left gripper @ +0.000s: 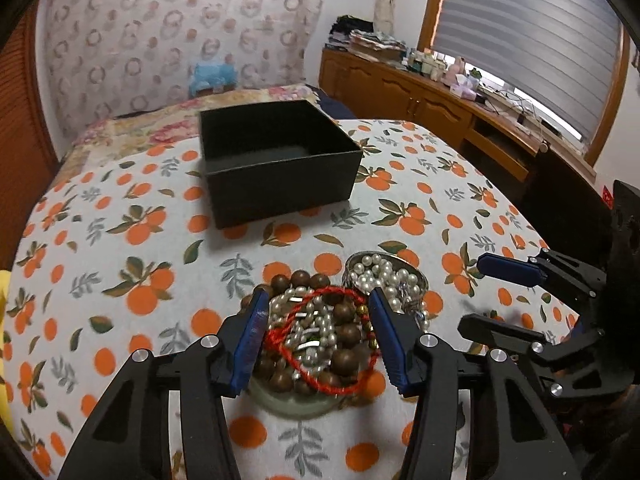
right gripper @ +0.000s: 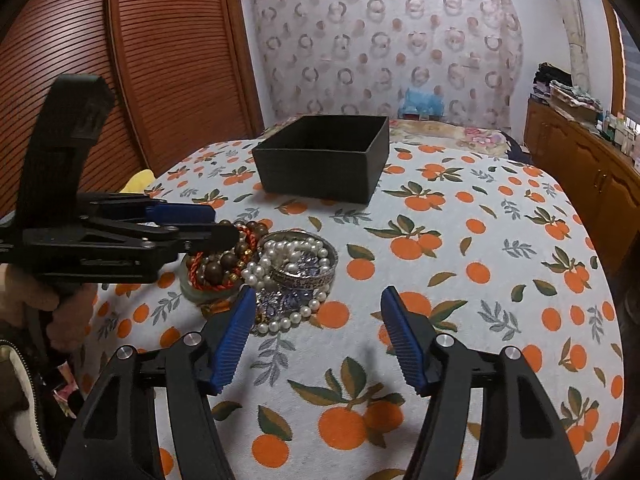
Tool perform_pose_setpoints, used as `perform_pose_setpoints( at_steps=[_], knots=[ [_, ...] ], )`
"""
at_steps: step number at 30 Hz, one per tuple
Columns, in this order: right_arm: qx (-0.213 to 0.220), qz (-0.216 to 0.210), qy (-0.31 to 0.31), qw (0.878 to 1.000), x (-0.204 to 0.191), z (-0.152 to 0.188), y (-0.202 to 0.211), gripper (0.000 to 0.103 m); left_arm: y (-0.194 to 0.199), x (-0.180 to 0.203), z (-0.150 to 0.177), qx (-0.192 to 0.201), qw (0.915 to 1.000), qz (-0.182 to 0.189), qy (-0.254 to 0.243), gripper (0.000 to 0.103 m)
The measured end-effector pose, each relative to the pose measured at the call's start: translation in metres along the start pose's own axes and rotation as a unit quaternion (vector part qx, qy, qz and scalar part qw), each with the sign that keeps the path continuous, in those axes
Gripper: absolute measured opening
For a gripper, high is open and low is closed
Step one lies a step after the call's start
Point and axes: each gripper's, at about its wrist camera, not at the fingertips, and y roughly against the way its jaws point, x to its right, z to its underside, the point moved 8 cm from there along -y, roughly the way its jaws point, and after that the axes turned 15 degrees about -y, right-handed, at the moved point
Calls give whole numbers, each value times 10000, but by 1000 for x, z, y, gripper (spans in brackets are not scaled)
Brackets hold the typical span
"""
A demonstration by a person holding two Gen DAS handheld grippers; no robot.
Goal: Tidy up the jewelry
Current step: 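Lower the left tool onto the dish and grasp the red-cord bracelet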
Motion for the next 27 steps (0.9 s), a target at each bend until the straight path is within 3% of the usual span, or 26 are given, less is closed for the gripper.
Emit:
perform_pose_setpoints(
  at_steps=[3,8,13,15,20,27],
  knots=[
    [12,12,-3,10000,2,-2,1,67,-9,-3,0,-111,9999,84,40,41],
    [16,3,-24,10000,3,-3,2,67,-12,-7,2,-141,9996,212,107,39],
    [14,2,-26,10000,3,-3,3,67,-7,-8,4,-75,9995,281,99,23],
    [16,8,-6,10000,3,-3,3,67,-5,-9,5,-94,9997,195,66,2],
    [28,24,-16,10000,4,-4,3,67,-3,-15,16,-156,9997,119,121,2],
    [12,30,14,10000,4,-7,1,67,23,-18,10,241,9994,9,233,2]
  ],
)
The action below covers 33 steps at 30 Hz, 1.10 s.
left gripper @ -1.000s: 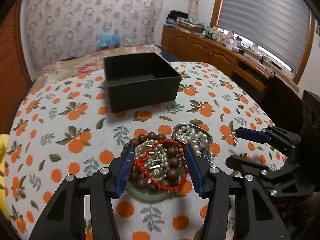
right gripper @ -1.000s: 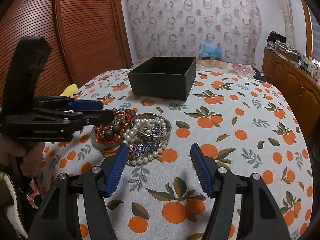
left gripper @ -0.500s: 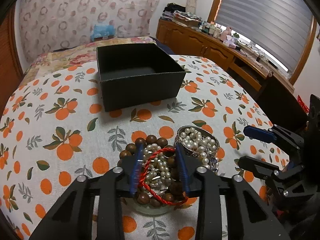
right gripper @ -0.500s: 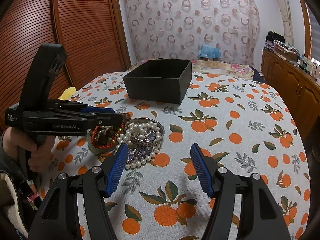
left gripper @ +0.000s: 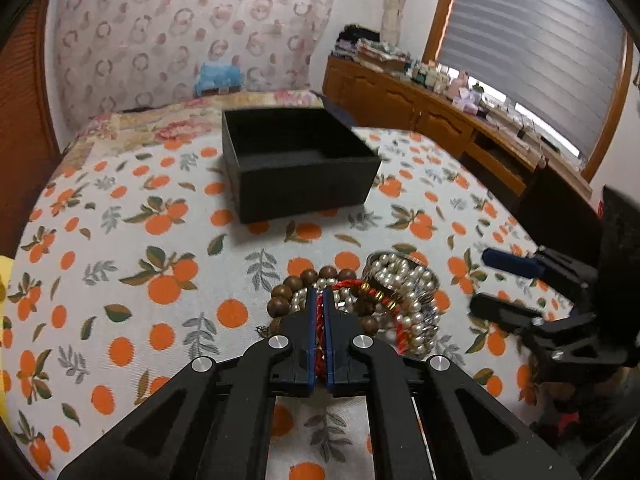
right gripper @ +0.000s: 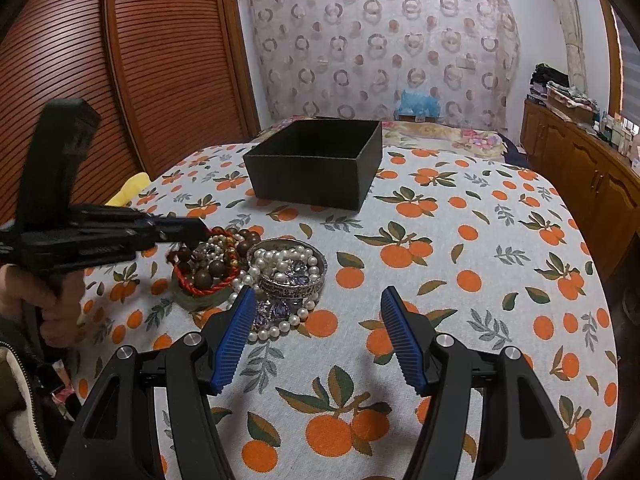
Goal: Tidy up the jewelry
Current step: 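Lower the left tool onto the dish and grasp the red-cord bracelet, then lift the red-cord bracelet with the left tool while the right tool grasps the silver bangle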
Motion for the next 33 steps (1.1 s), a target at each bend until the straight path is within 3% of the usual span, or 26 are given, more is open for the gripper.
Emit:
perform_pose_setpoints(
  at_steps=[4,10,13,24,27,33],
  knots=[
    [-1,-25,104,9999,0,-13,-5,67,17,1,-10,265,9996,-108,-11,2],
    [-268,-48,286,9992,5,-33,-28,40,33,3,-22,547,9979,-324,-103,2],
    [-536,-151,248,9981,8,-36,-43,33,36,5,-22,607,9974,-356,-135,2],
    [-1203,-256,491,9912,0,-22,-74,25,40,7,-20,633,9971,-395,-143,2],
    [-1260,-348,514,9901,-4,-20,-74,13,40,6,-17,625,9972,-389,-124,2],
    [-1017,-281,598,9926,-5,-25,-63,4,39,6,-15,619,9972,-398,-123,2]
  ],
)
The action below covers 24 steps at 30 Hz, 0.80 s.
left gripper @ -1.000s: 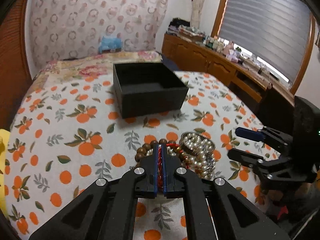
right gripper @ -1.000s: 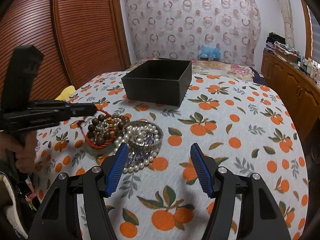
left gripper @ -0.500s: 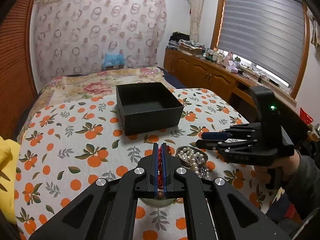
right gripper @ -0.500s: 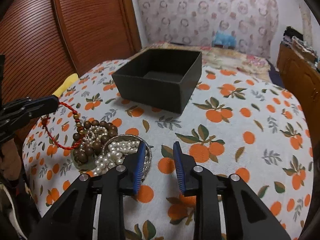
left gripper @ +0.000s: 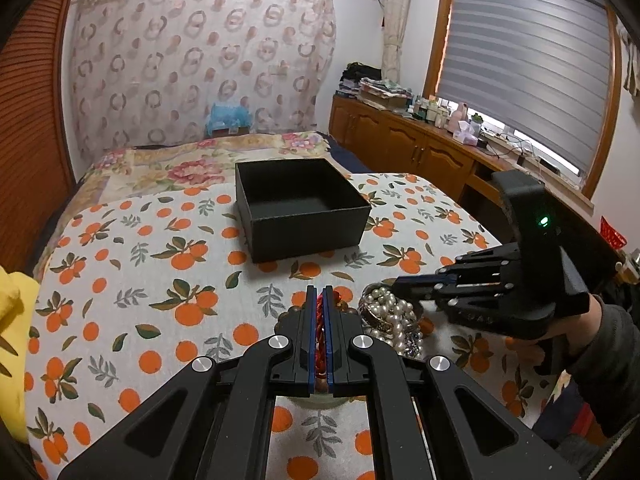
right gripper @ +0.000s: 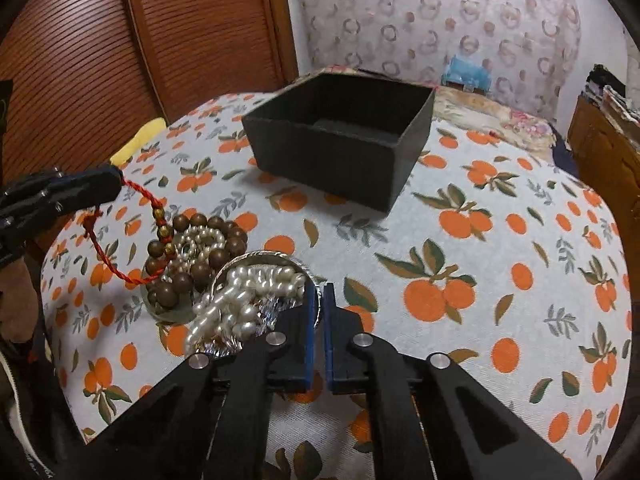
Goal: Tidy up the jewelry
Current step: 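Lift the red-cord bracelet with the left tool while the right tool grasps the silver bangle, then carry both pieces into the black box and open both tools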
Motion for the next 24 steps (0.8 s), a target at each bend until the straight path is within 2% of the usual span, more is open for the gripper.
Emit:
perform_pose_setpoints(
  at_steps=[8,14,24],
  knots=[
    [479,120,60,9988,1,-22,26,4,0,-8,-8,80,9999,-94,-16,2],
    [680,168,90,9975,3,-41,34,4,-1,-15,-21,154,9998,-153,-47,2],
    [1166,281,80,9928,1,-109,22,4,-11,-36,-51,296,9990,-323,-85,2]
  ],
)
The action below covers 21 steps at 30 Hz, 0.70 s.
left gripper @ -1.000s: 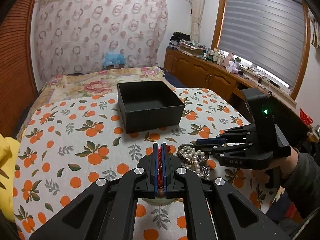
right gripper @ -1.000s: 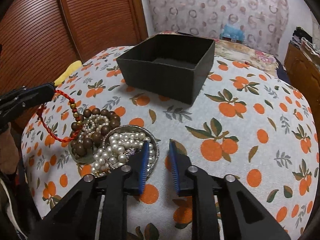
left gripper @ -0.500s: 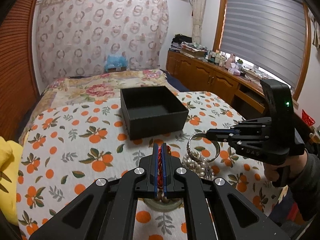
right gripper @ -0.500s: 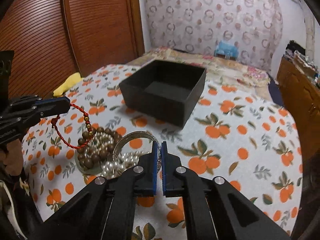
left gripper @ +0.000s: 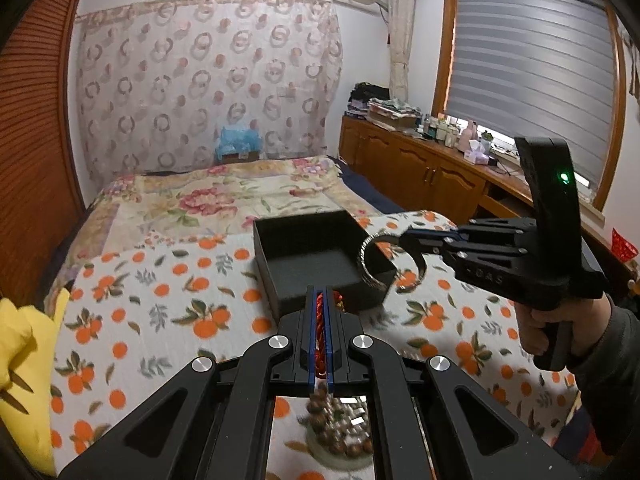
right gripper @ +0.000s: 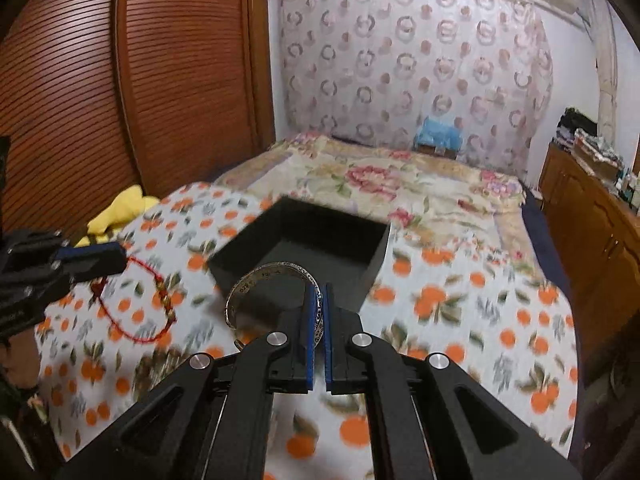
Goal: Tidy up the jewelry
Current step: 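Carry both pieces into the black box and open both tools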
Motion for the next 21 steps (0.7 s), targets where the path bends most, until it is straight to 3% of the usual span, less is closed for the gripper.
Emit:
perform_pose_setpoints(
  at_steps=[5,11,21],
  knots=[
    [-41,138,41,9999,0,-17,-30,4,-10,-11,-19,32,9999,-139,-61,2],
    [-347,72,75,9993,-6,-8,-62,7,-33,-22,-35,-57,9997,-224,-116,2],
    [-185,-100,-53,9998,6,2,-33,7,-82,-30,-39,-384,9990,-198,-112,2]
  ],
)
